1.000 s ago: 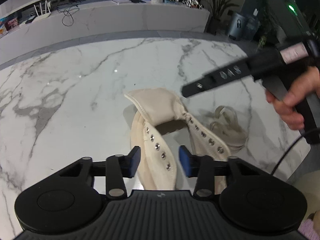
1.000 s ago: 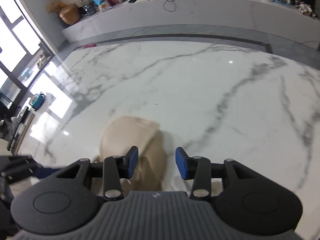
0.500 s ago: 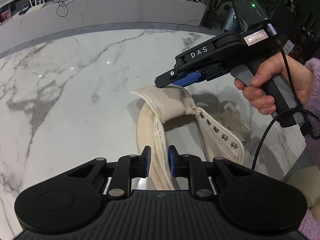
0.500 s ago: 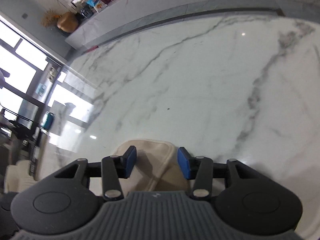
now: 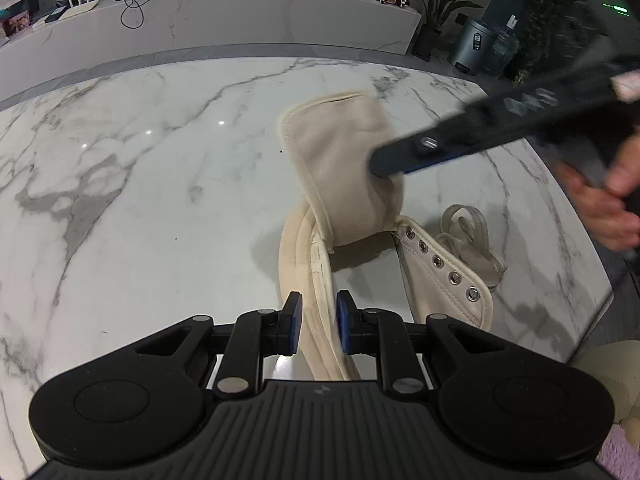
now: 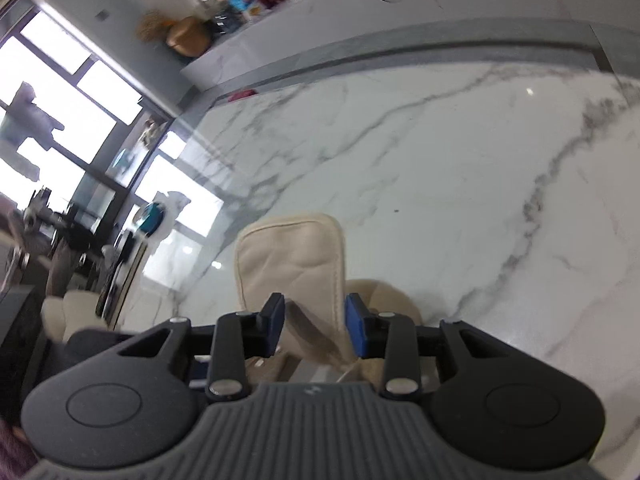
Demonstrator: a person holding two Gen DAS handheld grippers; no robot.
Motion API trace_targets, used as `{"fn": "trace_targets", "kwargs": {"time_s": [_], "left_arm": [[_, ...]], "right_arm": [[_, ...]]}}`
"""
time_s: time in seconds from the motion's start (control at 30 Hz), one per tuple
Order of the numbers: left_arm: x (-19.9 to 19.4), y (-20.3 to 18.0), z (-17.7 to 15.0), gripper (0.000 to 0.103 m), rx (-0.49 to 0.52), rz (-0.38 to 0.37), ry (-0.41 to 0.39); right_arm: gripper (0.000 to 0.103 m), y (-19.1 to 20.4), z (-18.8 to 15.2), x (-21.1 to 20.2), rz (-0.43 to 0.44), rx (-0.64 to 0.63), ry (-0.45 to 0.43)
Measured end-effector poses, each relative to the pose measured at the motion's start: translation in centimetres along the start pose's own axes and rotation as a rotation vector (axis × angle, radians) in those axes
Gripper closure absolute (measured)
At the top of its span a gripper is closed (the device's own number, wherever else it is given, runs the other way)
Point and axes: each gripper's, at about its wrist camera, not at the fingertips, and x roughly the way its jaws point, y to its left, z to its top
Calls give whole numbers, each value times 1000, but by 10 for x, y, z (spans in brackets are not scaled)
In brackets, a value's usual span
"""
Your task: Lace up shoes with both hands
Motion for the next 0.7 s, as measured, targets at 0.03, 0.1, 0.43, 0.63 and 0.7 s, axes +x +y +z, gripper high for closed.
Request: {"fn": "trace_targets", "kwargs": {"time_s": [0.03,0.1,0.43,0.63,0.7], "left_arm": [[-1,0,0,87,-2,-1,0],[-4,-1,-1,87,4,-3,1],[-21,1,-7,87,4,-13,-2],[-26,5,-8,87,-22,-34,-2],[-27,6,-8,87,-29,-43,-3]], "right_arm": [[65,6,-4,-4,-1,-28,2],[65,18,-11,-12,-4,-84,5],[73,81,-52,-30,-72,-405,35],[96,91,-76,-15,-125,-513,111],[96,92,-85,-7,-146,-547,142]]}}
